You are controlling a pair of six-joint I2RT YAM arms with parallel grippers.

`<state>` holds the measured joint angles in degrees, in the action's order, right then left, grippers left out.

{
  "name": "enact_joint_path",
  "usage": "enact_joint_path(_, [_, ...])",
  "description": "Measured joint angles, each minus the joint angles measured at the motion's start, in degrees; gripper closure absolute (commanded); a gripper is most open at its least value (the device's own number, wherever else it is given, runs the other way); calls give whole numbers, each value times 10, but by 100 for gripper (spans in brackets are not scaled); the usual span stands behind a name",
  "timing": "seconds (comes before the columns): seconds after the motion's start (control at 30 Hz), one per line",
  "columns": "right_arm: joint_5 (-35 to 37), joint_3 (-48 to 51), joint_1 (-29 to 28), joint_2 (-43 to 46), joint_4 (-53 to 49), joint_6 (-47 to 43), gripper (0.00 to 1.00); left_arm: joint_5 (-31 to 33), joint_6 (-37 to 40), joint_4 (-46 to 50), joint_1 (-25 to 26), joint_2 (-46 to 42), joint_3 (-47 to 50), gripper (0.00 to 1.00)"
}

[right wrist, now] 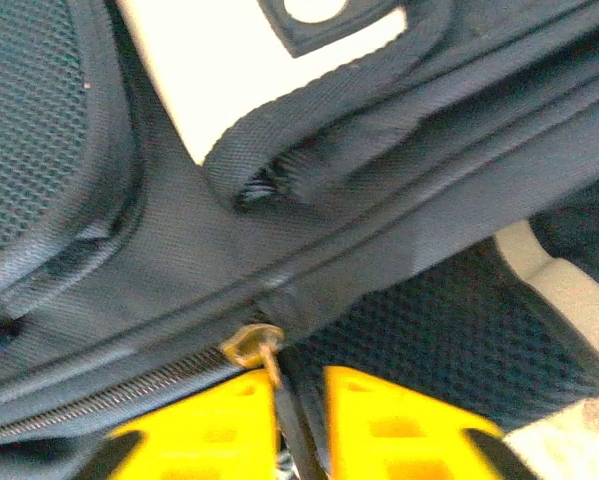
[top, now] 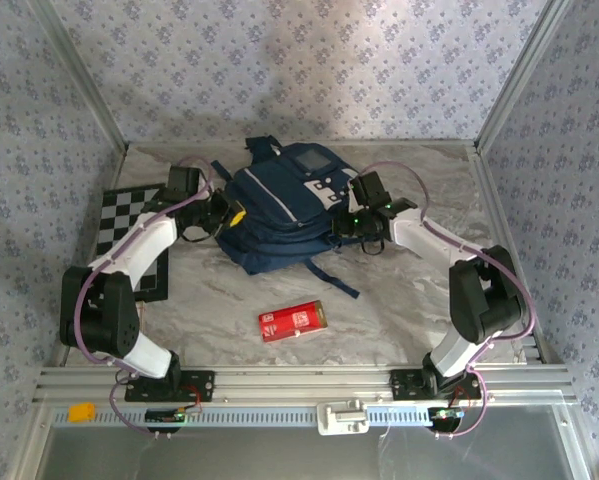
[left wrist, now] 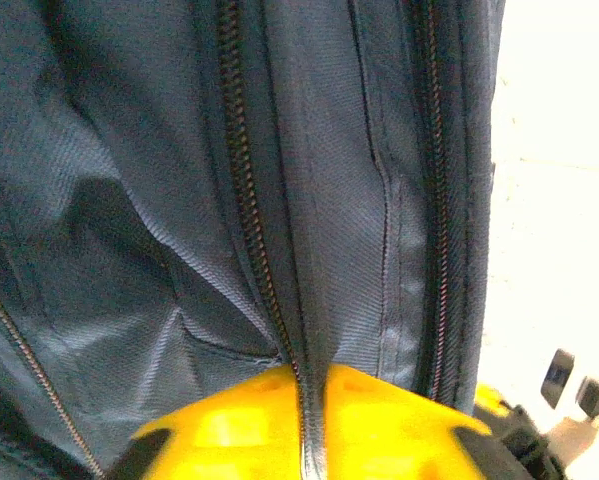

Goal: Pack the student bag

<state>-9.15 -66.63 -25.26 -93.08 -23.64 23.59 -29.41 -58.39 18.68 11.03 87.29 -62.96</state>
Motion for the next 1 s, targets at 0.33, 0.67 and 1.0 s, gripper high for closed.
enact_joint_path(0.33, [-84, -37, 12, 21, -15, 103, 47, 118, 72, 56, 40, -95, -2, 37])
enact_joint_path(0.67, [-131, -170, 31, -133, 7, 129, 49, 305, 122, 88, 215, -124, -3, 13])
enact_joint_path(1.0, [-179, -185, 32, -181, 24, 130, 67, 431, 151, 101, 305, -77, -21, 0])
